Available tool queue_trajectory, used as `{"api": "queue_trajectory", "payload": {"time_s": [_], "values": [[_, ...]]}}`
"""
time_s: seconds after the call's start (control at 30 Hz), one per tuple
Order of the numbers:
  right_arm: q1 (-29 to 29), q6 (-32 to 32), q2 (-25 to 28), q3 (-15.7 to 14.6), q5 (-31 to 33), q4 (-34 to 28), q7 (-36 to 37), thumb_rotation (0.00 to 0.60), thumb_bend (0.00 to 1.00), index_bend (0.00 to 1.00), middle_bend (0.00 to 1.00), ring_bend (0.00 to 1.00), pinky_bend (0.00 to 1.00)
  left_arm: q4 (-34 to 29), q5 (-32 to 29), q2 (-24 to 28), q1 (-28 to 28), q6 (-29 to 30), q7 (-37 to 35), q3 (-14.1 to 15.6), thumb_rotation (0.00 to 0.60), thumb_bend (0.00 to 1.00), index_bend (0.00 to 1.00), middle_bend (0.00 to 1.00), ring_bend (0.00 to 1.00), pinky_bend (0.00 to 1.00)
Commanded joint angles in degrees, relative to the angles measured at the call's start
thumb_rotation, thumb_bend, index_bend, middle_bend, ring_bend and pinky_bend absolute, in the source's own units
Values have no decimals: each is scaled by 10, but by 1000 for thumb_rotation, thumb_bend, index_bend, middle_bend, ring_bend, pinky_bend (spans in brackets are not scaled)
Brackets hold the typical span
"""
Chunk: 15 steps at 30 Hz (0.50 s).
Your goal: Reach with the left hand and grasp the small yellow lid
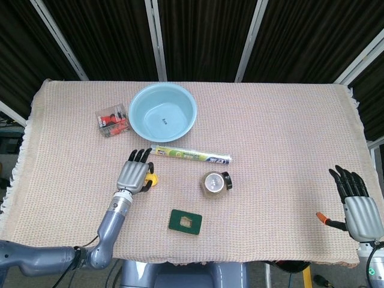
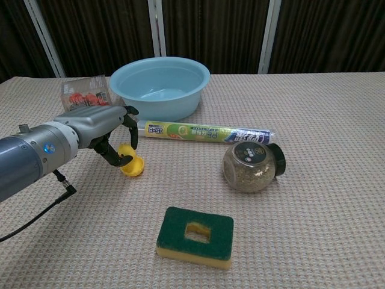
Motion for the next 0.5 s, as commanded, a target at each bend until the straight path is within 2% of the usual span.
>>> {"api": "queue_trajectory", "payload": {"time_s": [0.03, 0.5], "values": [[0, 0, 0, 0, 0, 0, 1, 600, 45, 14, 0, 0, 31, 13, -11, -12, -5, 2, 7, 1, 600, 487, 461, 0, 0, 0], [0, 2, 0, 1, -2, 0, 2, 600, 45, 14, 0, 0, 31, 54, -20, -44, -13, -5, -2, -1, 600, 474, 441, 0, 0, 0]]}}
